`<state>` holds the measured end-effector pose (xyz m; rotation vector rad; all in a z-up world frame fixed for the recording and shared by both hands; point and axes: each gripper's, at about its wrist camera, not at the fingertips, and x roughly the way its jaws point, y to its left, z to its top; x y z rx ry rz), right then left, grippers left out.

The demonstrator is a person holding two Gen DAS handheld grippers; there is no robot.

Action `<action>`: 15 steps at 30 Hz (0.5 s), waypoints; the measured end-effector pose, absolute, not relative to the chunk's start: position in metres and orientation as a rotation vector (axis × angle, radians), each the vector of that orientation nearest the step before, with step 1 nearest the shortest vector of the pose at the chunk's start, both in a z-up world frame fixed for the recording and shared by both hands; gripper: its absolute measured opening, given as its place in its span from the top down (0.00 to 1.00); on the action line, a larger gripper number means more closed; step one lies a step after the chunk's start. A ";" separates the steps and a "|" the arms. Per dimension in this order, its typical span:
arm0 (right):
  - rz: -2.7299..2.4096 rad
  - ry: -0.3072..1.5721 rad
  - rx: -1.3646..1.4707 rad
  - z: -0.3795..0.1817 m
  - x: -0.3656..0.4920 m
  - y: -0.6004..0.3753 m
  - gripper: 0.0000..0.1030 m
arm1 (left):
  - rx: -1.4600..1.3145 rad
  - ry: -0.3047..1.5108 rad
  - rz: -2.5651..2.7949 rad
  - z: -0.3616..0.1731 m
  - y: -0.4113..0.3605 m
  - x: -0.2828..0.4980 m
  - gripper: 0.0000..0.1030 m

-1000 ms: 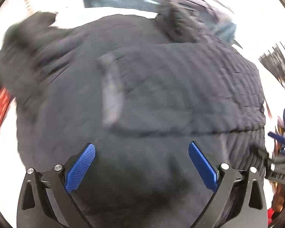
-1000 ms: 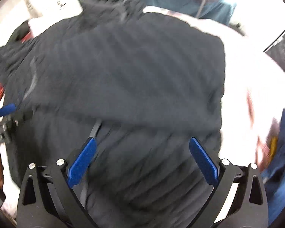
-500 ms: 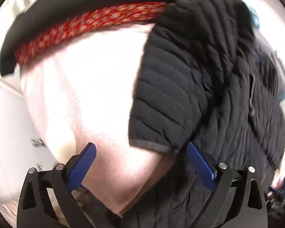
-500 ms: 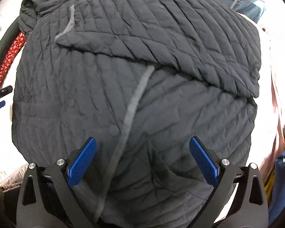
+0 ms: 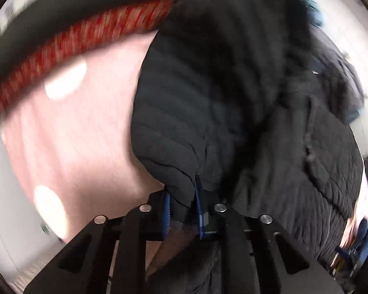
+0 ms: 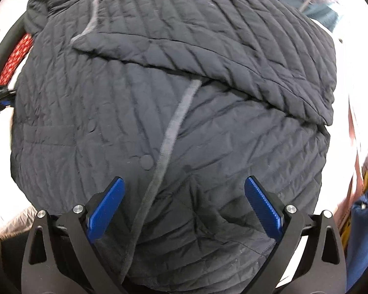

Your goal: Fold large clothes

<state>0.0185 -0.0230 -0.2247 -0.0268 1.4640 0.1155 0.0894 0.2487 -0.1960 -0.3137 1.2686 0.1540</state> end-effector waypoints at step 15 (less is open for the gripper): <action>0.080 1.493 0.066 -0.252 0.066 -0.098 0.06 | -0.333 0.649 0.326 0.099 0.406 0.133 0.89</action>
